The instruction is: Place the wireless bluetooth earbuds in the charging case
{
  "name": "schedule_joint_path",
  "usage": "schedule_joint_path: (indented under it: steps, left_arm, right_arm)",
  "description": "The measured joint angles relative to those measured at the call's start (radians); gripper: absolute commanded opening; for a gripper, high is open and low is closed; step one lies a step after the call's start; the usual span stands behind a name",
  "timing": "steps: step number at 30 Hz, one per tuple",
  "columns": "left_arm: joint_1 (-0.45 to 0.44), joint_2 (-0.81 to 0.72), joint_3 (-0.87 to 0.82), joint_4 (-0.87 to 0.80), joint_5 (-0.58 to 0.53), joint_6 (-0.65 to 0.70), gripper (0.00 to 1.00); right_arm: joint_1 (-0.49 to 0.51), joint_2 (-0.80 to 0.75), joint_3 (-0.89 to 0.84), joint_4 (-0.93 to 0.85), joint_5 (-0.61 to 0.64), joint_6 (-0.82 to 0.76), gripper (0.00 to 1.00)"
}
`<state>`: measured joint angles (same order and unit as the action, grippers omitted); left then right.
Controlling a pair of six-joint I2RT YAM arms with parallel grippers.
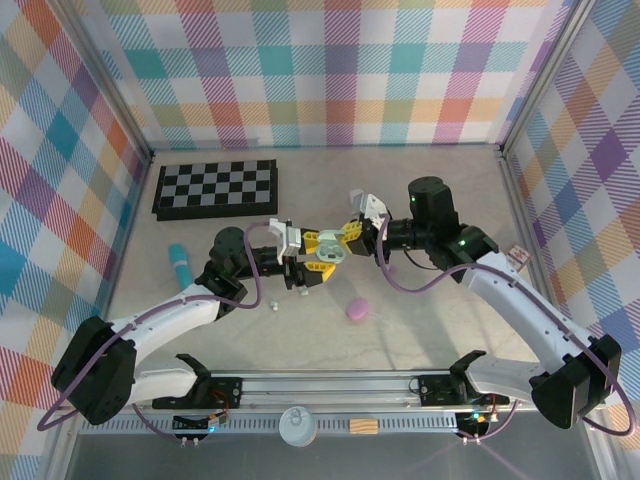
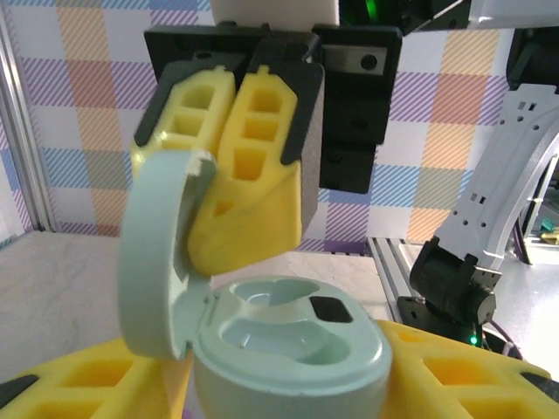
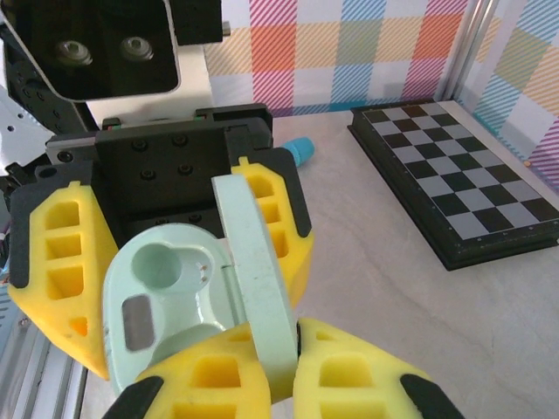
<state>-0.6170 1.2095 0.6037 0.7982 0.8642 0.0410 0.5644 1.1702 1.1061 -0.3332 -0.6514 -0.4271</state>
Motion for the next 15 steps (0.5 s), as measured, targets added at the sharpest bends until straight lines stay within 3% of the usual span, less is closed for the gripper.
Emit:
schedule_joint_path:
  steps: [8,15]
  left_arm:
    - [0.000,-0.001,-0.007,-0.002,0.003,0.004,0.43]
    - [0.000,-0.001,-0.007,-0.003,0.002,0.004,0.46]
  right_arm:
    - [0.000,0.000,0.001,0.001,0.000,0.005,0.00]
    - [0.000,0.003,0.002,0.001,0.000,0.009,0.00]
